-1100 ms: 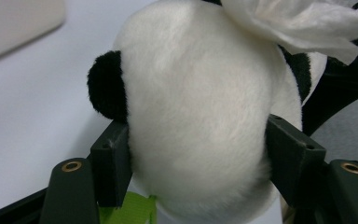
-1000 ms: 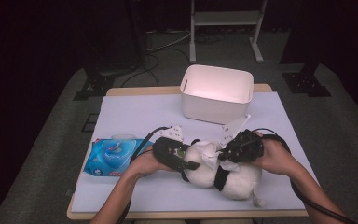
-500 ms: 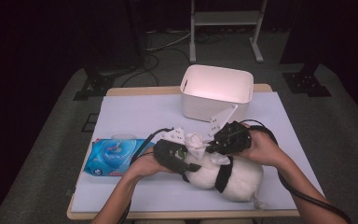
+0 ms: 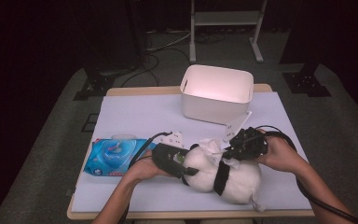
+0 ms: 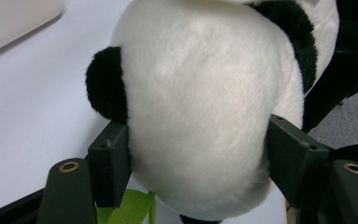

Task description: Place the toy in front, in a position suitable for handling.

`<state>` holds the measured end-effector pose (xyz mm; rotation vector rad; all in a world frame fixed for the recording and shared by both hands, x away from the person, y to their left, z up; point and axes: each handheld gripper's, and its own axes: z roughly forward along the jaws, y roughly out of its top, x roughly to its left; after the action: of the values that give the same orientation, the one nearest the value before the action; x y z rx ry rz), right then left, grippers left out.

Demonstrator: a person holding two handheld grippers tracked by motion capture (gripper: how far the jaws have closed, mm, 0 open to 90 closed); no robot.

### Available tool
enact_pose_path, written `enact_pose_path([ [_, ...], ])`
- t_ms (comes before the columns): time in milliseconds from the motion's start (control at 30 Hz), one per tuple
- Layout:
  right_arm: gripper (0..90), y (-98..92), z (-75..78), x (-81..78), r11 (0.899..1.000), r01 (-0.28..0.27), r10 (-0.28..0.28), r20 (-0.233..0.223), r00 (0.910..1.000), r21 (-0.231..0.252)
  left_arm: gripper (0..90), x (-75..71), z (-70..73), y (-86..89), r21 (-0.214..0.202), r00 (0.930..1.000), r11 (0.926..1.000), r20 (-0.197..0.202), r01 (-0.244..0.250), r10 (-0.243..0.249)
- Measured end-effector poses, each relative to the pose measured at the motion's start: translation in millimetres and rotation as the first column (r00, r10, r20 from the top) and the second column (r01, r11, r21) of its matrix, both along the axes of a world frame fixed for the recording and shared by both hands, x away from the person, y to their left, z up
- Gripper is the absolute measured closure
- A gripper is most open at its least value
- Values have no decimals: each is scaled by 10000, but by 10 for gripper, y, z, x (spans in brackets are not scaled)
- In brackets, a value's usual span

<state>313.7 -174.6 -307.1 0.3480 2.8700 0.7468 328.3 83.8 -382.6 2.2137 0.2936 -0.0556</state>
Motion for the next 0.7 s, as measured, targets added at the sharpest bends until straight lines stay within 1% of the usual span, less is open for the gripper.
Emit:
enact_pose_path([
  [33,859,-31,5,-11,10000,7,-7,43,10000,70,305,-4,-14,1,-29,10000,10000,-74,-36,36],
  [67,858,-95,21,-34,9999,56,-57,37,10000,161,302,-2,-29,12,54,10000,10000,-89,-24,24],
  [100,858,-95,21,-34,9999,56,-57,37,10000,161,302,-2,-29,12,54,10000,10000,-89,-24,24],
  [200,858,-233,53,-103,9995,238,-239,47,9997,205,297,-11,-63,43,130,9997,9999,-246,-46,49],
  [233,858,-233,53,-103,9995,238,-239,47,9997,205,294,-11,-63,43,130,9997,9999,-246,-46,49],
  [267,858,-310,57,-143,9991,384,-386,104,9992,192,291,-14,-94,58,84,9993,9999,-344,-110,113],
  [300,858,-310,57,-143,9991,384,-386,104,9992,192,287,-14,-94,58,84,9993,9999,-344,-110,113],
  [333,858,-381,37,-174,9983,490,-492,71,9988,312,279,-14,-119,72,-24,9992,10000,-403,-39,38],
  [367,858,-381,37,-174,9983,490,-492,71,9988,312,275,-14,-119,72,-24,9992,10000,-403,-39,38],
  [400,858,-402,6,-194,9978,499,-498,-22,9988,442,262,-17,-120,65,7,9991,10000,-431,45,-45],
  [467,858,-397,-26,-210,9973,526,-524,-48,9986,504,222,-4,-117,60,139,9990,9999,-438,86,-80],
  [500,858,-393,-39,-212,9973,469,-466,-61,9989,567,208,0,-119,57,240,9988,9997,-481,74,-62],
  [533,858,-393,-39,-212,9973,469,-466,-61,9989,567,190,0,-119,57,240,9988,9997,-481,74,-62],
  [567,858,-389,-51,-214,9971,461,-456,-100,9989,607,190,7,-121,51,345,9984,9994,-559,85,-66],
  [600,858,-385,-63,-213,9969,430,-425,-91,9991,652,162,14,-125,46,379,9984,9993,-557,43,-22],
  [667,859,-375,-92,-214,9962,354,-339,-203,9992,790,100,49,-121,40,334,9969,9994,-775,-99,125],
  [700,859,-367,-100,-219,9962,339,-322,-222,9992,808,94,55,-121,34,368,9961,9992,-865,-144,175],
])
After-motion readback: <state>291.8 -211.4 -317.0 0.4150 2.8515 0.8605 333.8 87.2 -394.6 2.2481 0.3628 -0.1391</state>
